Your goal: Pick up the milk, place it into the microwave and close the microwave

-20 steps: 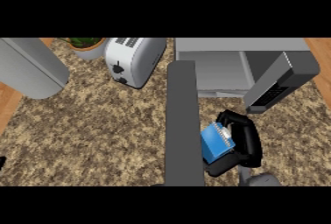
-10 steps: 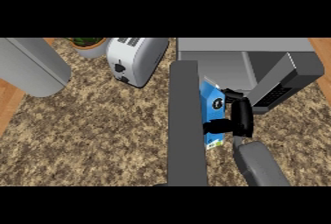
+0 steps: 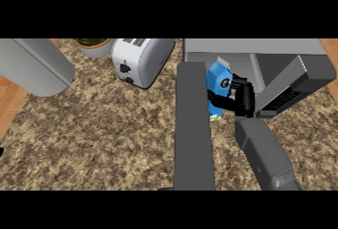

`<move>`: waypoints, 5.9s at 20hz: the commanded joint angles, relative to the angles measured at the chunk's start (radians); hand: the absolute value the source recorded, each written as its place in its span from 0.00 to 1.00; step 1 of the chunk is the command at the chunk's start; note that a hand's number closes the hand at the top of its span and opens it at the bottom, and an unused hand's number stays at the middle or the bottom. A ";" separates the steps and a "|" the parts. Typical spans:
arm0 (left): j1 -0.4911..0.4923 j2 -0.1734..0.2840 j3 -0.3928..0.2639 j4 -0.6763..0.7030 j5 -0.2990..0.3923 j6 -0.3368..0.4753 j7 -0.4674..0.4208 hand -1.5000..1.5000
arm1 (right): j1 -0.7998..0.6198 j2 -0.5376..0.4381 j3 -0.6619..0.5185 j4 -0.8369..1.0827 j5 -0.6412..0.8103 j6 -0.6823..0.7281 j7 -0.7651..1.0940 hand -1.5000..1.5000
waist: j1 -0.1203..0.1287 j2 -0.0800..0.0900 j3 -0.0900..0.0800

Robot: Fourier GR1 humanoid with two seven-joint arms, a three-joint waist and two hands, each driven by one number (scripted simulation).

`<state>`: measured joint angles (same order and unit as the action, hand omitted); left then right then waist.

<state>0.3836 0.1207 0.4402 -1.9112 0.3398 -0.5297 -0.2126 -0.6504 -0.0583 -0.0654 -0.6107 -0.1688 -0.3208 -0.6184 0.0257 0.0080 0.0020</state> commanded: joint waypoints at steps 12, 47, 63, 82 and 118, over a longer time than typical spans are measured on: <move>-0.101 0.047 0.034 0.148 -0.013 -0.037 -0.043 0.00 | -0.307 -0.027 -0.061 0.389 0.102 -0.206 -0.198 1.00 | 0.024 0.011 -0.001; -0.208 0.043 -0.028 0.227 -0.074 -0.032 -0.033 0.00 | -0.334 -0.213 -0.040 0.565 0.226 -0.532 -0.101 1.00 | 0.103 0.056 0.004; -0.249 0.050 -0.035 0.284 -0.120 -0.027 -0.072 0.00 | -0.354 -0.153 -0.007 0.546 0.270 -0.603 -0.088 0.00 | 0.118 0.056 0.004; -0.239 0.045 -0.034 0.288 -0.129 -0.031 -0.100 0.00 | -0.344 -0.139 -0.017 0.523 0.271 -0.496 -0.098 0.00 | 0.077 0.035 0.004; -0.077 -0.054 -0.259 0.120 -0.166 -0.182 -0.051 0.00 | 0.186 0.058 0.009 0.137 0.078 0.176 -0.404 0.00 | -0.045 -0.019 -0.003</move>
<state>0.3202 0.0761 0.2176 -1.7780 0.1743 -0.7039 -0.2972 -0.5508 -0.0115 -0.1107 -0.3636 -0.0745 -0.2022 -1.0116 -0.0076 -0.0066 -0.0003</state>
